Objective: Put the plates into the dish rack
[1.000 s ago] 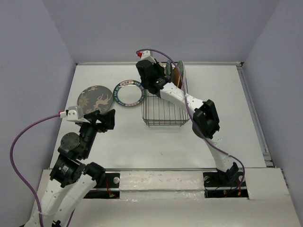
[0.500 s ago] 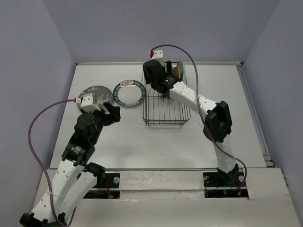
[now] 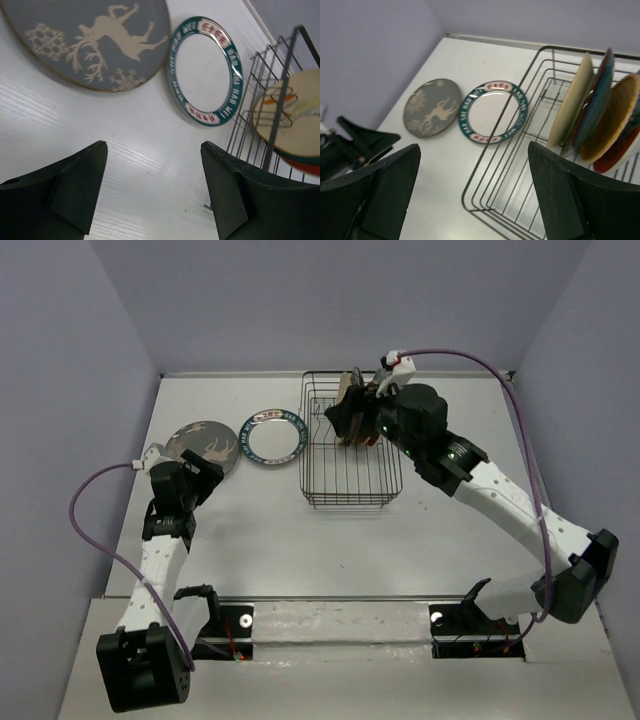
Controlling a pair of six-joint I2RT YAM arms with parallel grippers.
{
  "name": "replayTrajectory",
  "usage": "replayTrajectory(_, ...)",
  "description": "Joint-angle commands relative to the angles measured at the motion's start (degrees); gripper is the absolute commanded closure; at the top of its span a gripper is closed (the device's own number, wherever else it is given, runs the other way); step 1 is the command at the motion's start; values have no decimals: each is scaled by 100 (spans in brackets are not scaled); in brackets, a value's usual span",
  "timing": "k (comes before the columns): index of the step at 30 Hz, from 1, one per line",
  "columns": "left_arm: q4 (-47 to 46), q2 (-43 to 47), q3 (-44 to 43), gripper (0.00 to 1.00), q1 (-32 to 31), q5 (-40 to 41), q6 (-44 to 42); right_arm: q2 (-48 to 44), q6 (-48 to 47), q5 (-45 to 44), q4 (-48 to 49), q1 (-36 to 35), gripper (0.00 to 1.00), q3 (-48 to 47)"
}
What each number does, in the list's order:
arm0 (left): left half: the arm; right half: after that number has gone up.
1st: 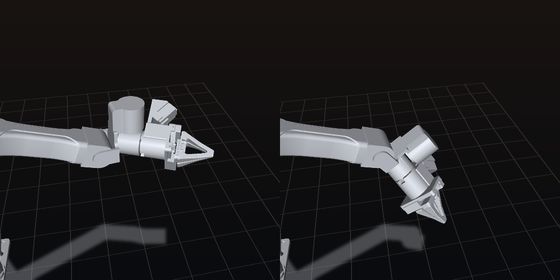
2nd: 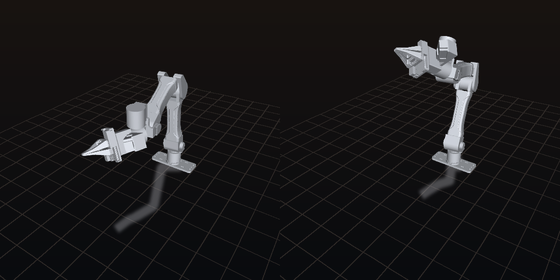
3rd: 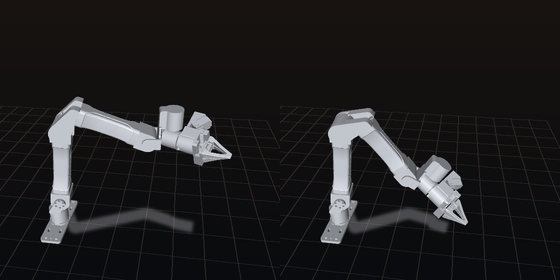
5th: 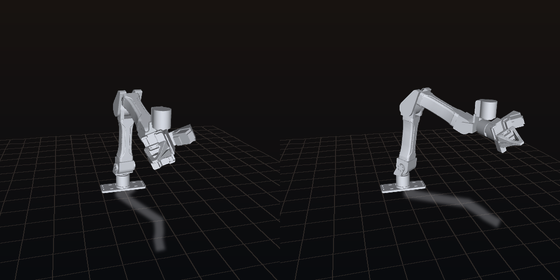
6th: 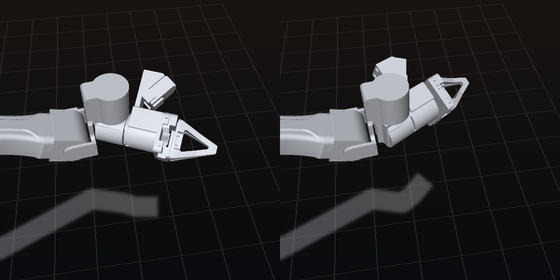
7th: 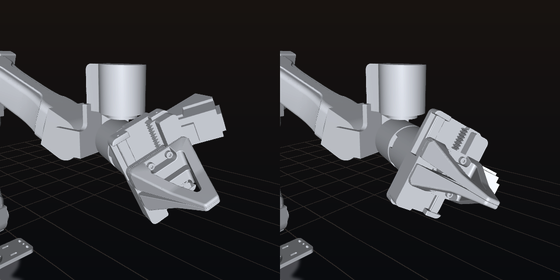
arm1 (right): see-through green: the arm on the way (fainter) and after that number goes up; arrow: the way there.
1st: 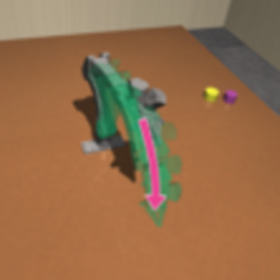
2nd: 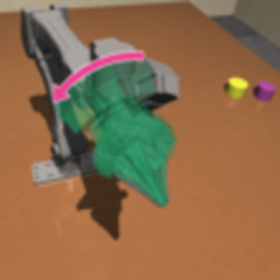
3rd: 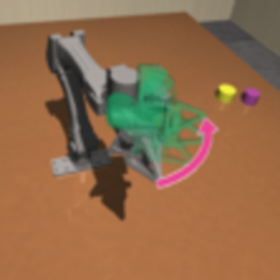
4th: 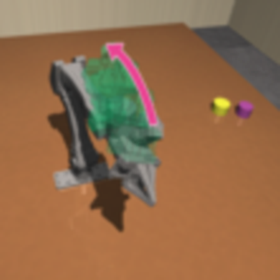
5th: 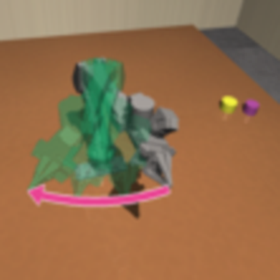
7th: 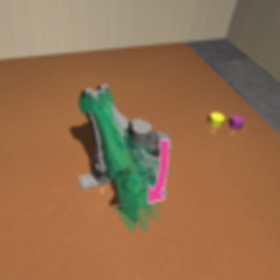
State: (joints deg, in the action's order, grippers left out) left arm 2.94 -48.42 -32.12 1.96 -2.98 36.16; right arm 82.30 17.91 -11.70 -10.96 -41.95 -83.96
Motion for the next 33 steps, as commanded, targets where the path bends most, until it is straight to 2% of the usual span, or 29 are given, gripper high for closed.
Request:
replayTrajectory(1, -1049, -430, 425, 15, 709, -274, 1163, -714, 581, 1125, 989, 3, 6, 1108)
replayTrajectory(5, -1838, -1079, 645, 15, 841, 236, 1849, -1031, 644, 1715, 1017, 3, 7, 1602)
replayTrajectory(13, -2701, -2802, 531, 19, 1140, 975, 2580, -1612, 564, 1847, 1017, 3, 7, 2358)
replayTrajectory(23, -3475, -3717, 496, 26, 1307, 1239, 2896, -1647, 476, 1970, 1008, 3, 7, 2560)
replayTrajectory(26, -3774, -4025, 383, 33, 1316, 1055, 3107, -1665, 459, 1944, 1017, 3, 7, 2613)
replayTrajectory(28, -3941, -4262, 320, 42, 1316, 967, 3177, -1682, 459, 1900, 1008, 3, 7, 2631)
replayTrajectory(29, -4037, -4333, 312, 53, 1316, 888, 3273, -1691, 476, 1883, 1017, 3, 7, 2639)
replayTrajectory(30, -4134, -4394, 320, 57, 1316, 861, 3335, -1700, 485, 1882, 1017, 3, 7, 2640)
replayTrajectory(33, -4564, -4623, 417, 79, 1342, 729, 3467, -1717, 494, 1838, 1017, 3, 7, 2640)
